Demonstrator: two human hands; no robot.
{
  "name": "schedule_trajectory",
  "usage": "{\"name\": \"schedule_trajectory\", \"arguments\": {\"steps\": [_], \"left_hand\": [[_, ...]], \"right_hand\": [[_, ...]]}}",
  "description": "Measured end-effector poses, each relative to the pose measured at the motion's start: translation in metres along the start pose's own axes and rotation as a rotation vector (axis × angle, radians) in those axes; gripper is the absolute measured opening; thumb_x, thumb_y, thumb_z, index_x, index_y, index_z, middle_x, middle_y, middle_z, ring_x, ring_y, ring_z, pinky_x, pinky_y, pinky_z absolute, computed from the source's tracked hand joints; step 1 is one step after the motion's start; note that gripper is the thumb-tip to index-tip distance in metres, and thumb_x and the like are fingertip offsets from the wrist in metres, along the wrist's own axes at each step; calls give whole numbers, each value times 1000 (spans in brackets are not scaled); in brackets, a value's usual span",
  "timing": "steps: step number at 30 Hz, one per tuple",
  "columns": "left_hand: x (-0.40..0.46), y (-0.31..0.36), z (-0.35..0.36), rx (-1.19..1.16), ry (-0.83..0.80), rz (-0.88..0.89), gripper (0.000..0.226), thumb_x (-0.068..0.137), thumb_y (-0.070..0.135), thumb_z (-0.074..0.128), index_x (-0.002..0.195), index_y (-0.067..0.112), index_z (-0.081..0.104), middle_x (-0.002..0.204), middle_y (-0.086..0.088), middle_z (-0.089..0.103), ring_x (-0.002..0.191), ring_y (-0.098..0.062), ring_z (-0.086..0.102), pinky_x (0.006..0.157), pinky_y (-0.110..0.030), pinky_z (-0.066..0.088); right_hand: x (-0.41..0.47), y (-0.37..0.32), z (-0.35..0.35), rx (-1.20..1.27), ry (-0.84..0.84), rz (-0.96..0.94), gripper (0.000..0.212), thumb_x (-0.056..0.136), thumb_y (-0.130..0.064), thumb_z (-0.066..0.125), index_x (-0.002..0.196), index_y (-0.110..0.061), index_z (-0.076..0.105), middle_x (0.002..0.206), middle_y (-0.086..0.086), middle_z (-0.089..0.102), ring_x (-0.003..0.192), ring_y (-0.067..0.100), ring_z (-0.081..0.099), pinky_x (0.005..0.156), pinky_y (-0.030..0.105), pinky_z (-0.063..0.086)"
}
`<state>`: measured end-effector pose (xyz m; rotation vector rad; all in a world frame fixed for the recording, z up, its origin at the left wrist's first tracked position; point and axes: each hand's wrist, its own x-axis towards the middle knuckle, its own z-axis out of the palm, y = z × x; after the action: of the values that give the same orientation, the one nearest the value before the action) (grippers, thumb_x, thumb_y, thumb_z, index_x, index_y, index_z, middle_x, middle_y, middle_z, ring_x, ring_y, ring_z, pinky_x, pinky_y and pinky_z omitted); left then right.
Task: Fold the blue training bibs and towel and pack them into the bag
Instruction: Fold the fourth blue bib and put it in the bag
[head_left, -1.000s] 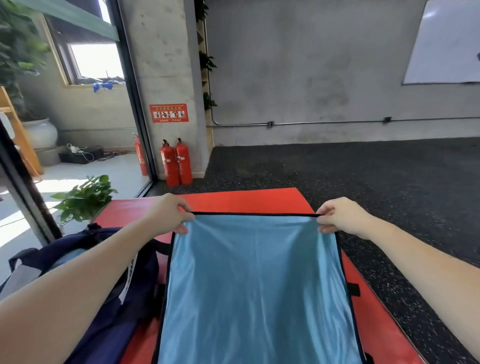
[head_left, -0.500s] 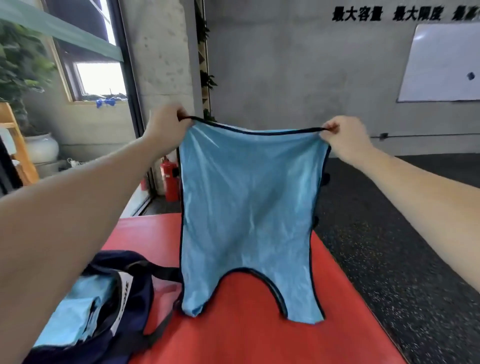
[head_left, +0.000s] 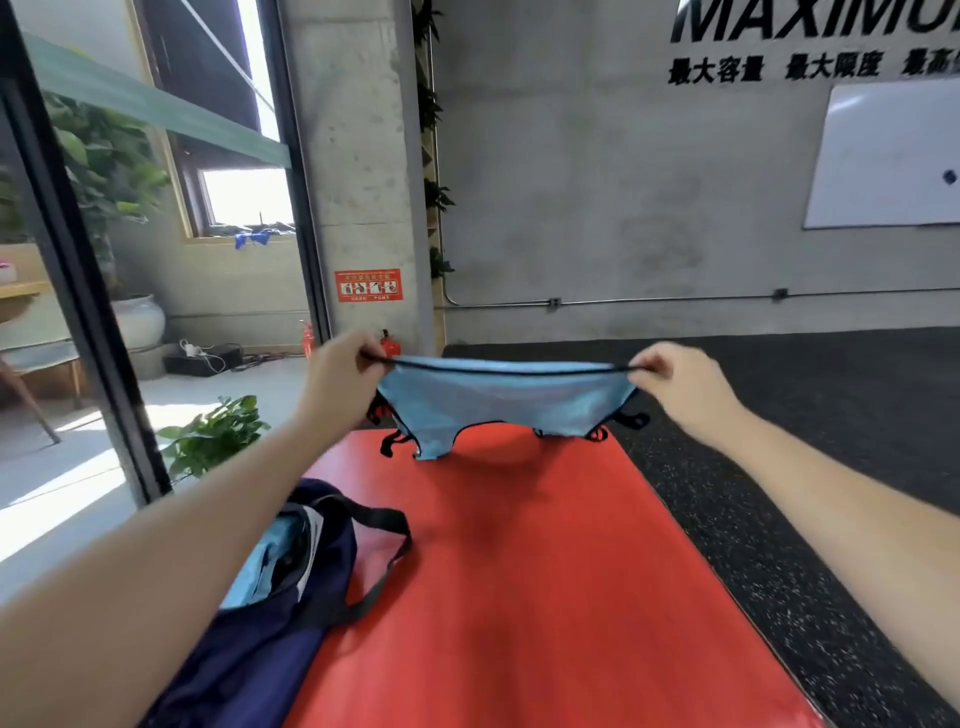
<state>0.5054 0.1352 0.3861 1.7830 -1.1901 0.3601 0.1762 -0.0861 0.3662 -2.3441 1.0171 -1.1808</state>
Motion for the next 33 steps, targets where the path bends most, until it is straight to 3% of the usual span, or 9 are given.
{"name": "schedule_trajectory", "arguments": {"steps": [5,7,11,13,17,23,25,28,33], "left_hand": [[-125,-52,27,58,-215,-145,33,77,-4,68,75,29,64,69,8,68,67,2,61,69,-20,49],[-165,-61,33,70,-269,-164,39,75,-4,71,71,34,64,70,12,68,66,4,60,69,-16,47],[-214,-61,36,138,-444,-121,24,84,10,72,81,33,74,65,19,61,73,12,58,69,-3,37],[-223,-60,34,153,-472,-105,25,86,16,71,75,38,67,65,19,60,73,3,57,64,-7,36],[-226,-43,25,74,-415,-160,16,91,14,65,83,28,63,74,9,66,73,-1,59,63,-9,40],[-236,-8,1,-10,-369,-104,15,88,14,70,82,28,71,73,14,71,73,-3,65,63,-9,43],[-240,3,-8,-15,-345,-66,18,87,17,71,78,32,71,72,21,69,74,1,64,65,-8,41],[-246,15,-21,-36,-315,-49,12,87,22,73,88,33,79,78,28,71,82,10,64,72,-7,40],[-241,27,-33,-91,-224,-41,12,90,26,73,89,37,78,82,28,72,86,8,65,78,-10,43]], "right_hand": [[-97,47,31,10,-254,114,19,83,-7,77,78,-25,71,72,-7,72,71,16,69,69,27,47],[-128,65,38,-21,-331,163,22,82,-8,79,75,-28,71,71,-9,73,71,11,68,67,21,47],[-170,88,35,-99,-409,235,22,81,-15,81,72,-32,69,73,-12,72,73,1,64,67,12,43],[-182,91,27,-126,-415,253,20,82,-18,79,74,-33,69,76,-13,71,74,-3,61,65,10,41],[-192,85,10,-109,-373,263,16,85,-15,76,79,-29,71,80,-12,71,79,2,63,66,13,42],[-208,65,-25,-77,-319,257,25,84,-3,74,78,-27,70,77,-5,75,82,14,71,82,37,56],[-213,60,-39,-67,-295,245,25,84,-3,74,78,-27,71,76,-5,75,81,16,72,81,39,56],[-221,54,-58,-40,-256,239,23,84,-7,74,78,-29,72,77,-7,75,83,14,72,85,39,54],[-216,45,-75,-31,-207,229,25,89,-7,69,85,-32,71,87,-10,75,91,9,69,87,32,49]]}}
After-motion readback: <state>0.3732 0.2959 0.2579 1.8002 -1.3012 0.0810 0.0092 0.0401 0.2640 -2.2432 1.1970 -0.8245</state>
